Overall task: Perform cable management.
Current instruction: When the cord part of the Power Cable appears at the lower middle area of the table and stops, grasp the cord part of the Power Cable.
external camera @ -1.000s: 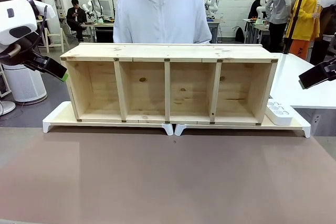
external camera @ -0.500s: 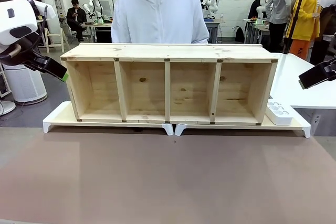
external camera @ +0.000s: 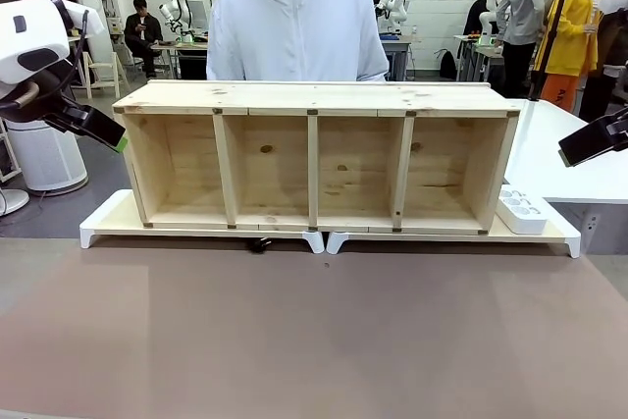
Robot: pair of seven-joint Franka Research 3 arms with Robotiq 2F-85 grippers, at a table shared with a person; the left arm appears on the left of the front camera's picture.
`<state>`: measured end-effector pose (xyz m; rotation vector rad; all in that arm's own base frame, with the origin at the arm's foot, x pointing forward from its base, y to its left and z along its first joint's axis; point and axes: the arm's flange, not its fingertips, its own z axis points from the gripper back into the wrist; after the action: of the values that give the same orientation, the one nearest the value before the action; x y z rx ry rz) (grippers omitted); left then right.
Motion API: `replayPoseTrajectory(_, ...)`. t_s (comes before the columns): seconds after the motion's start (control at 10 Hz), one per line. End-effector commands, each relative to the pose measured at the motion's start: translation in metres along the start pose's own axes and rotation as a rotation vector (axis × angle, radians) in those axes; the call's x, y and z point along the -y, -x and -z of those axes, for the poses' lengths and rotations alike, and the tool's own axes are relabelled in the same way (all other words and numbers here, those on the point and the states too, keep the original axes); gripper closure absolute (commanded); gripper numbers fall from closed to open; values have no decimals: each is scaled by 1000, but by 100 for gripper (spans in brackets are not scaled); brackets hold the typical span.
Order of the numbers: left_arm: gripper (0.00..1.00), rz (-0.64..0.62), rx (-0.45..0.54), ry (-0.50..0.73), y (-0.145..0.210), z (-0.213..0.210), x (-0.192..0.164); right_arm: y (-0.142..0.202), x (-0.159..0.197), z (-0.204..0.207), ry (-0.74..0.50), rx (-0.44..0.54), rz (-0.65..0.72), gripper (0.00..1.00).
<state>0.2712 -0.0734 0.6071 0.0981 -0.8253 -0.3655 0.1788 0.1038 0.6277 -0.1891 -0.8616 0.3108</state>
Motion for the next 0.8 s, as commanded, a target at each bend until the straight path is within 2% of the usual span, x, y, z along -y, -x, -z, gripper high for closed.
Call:
replayPoseTrajectory(0.0, 0, 8, 8, -6, -1, 1, -1, 0, 1, -1, 5, 3, 6, 0)
replayPoseTrajectory(0.7, 0, 8, 8, -6, -1, 1, -1, 0, 1, -1, 5, 3, 6, 0)
